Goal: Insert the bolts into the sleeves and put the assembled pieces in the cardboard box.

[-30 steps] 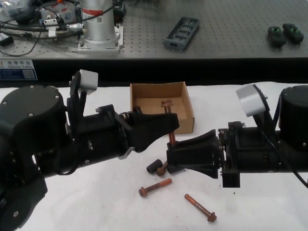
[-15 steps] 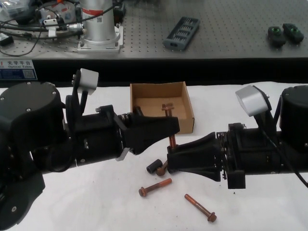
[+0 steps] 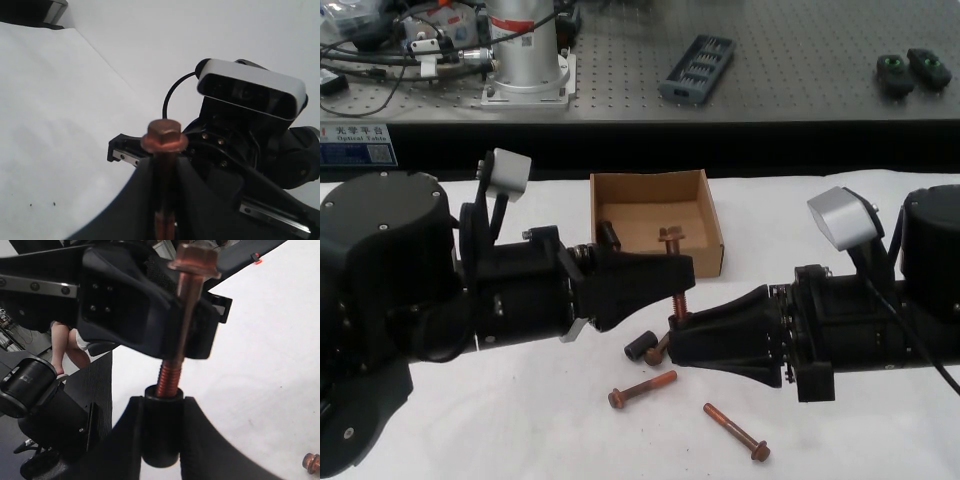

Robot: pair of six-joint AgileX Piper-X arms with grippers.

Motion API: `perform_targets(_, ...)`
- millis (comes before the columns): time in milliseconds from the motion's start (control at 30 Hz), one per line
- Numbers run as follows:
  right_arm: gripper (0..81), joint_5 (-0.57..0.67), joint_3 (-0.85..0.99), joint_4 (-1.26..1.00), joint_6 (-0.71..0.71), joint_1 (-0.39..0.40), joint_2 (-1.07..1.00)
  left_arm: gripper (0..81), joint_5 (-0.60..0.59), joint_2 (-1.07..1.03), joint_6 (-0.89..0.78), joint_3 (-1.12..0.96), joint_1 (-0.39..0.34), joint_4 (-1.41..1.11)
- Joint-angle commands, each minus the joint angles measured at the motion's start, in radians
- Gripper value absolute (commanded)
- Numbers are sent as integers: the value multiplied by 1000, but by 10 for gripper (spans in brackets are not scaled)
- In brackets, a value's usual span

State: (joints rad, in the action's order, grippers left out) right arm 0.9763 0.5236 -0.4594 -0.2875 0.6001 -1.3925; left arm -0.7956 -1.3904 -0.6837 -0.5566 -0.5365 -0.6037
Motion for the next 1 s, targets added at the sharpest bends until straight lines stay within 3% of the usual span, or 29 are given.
perform_targets(0, 43, -24, 19, -72, -20, -5, 23, 6, -85, 4, 29, -1, -11, 34)
perform_targets(500, 43, -24, 19, -82, -28, -5, 23, 6, -91, 4, 168, -1, -11, 200)
perform_targets(967, 43, -42, 19, -79, -27, -5, 23, 9, -91, 4, 169, -1, -11, 198)
